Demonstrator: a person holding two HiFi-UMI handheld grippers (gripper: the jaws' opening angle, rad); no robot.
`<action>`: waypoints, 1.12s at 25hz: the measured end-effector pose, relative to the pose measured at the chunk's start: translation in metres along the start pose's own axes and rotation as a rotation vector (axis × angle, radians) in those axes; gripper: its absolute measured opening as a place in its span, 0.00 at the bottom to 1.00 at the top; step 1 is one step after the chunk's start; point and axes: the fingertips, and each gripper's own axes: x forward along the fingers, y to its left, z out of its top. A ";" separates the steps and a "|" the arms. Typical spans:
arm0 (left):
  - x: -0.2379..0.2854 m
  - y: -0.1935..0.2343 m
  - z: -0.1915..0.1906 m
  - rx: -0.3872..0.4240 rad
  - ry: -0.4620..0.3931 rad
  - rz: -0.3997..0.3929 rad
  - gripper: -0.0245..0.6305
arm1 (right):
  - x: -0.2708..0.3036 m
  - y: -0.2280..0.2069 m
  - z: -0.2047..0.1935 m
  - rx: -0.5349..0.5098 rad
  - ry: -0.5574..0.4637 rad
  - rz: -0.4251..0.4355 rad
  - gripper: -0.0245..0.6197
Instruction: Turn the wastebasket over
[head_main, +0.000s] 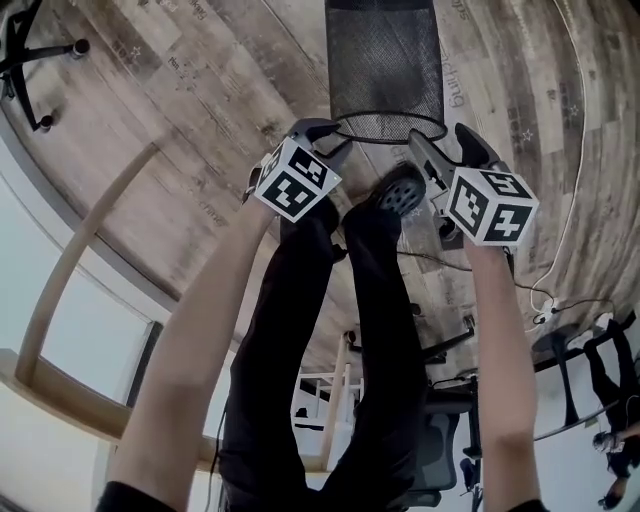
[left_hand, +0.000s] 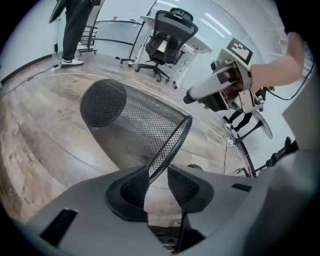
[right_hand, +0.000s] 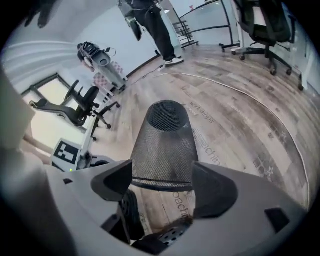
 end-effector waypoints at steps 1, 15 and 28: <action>0.000 -0.002 0.003 -0.002 -0.006 -0.002 0.23 | 0.005 0.001 0.003 0.015 -0.001 -0.008 0.59; -0.005 -0.013 0.017 0.032 0.012 -0.059 0.22 | 0.040 0.001 -0.010 -0.133 0.081 -0.106 0.62; -0.022 0.125 0.177 0.137 -0.141 0.056 0.53 | 0.038 -0.003 -0.010 -0.131 0.081 -0.080 0.63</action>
